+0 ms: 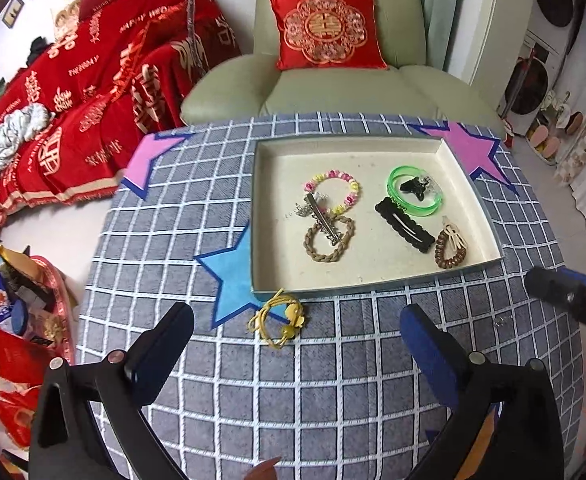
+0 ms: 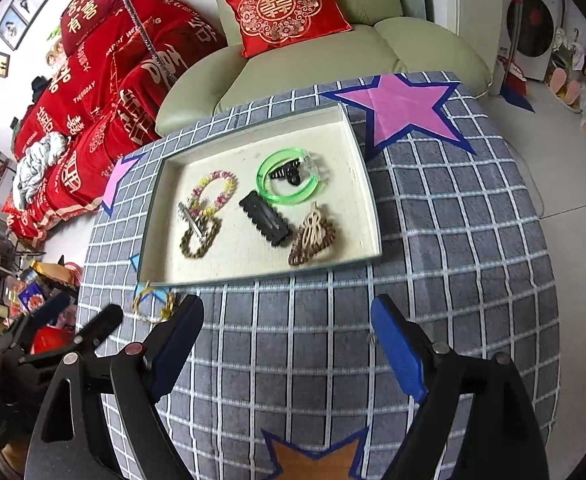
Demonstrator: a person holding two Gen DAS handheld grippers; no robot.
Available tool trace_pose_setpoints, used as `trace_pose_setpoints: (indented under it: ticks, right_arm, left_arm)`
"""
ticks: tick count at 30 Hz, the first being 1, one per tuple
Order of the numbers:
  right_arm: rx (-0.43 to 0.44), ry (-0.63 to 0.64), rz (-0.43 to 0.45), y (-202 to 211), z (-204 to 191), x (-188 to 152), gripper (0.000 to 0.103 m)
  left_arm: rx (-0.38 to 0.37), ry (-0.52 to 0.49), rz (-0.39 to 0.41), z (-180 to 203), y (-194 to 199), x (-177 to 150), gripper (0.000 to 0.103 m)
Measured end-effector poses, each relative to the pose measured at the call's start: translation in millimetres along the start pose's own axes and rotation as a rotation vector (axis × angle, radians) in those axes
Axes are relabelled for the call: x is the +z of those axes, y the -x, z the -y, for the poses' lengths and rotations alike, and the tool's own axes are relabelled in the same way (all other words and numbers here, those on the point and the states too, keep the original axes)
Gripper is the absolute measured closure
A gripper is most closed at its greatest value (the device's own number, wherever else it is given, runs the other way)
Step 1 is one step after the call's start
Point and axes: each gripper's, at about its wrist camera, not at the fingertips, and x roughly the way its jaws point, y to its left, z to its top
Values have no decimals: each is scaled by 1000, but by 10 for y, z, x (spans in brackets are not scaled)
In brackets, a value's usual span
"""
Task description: Organize jewelry
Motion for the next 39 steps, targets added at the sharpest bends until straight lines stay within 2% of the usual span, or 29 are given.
trace_pose_setpoints:
  ticks: [4,9,17,25,29,33,35,39]
  right_arm:
    - [-17,5,11,181,-48,-197,15]
    - [-67,38,39,428,-173,-407,15]
    - [-125,109,107,846,-466,-628,15]
    - [-158,146,142,1103,-663,-782,15]
    - [-172,143,148,1167,-686,-819,15]
    - [-184,137,156,1233,-689,-841,15]
    - [-193,137,165,1277,-694,-854,15]
    - [-205,137,180,1347,-708,-870,15]
  left_arm:
    - [-8,3,4,-8,-83,-183,0]
    - [19,6,3,20,-189,-409,0]
    - [1,42,-13,-46,-225,-737,0]
    - [4,37,-13,-42,-92,-843,0]
    - [1,47,-4,9,-201,-924,0]
    - [12,46,0,-35,-4,-850,0]
    - [17,48,6,-121,334,-795,0]
    - [27,49,13,-125,468,-791,0]
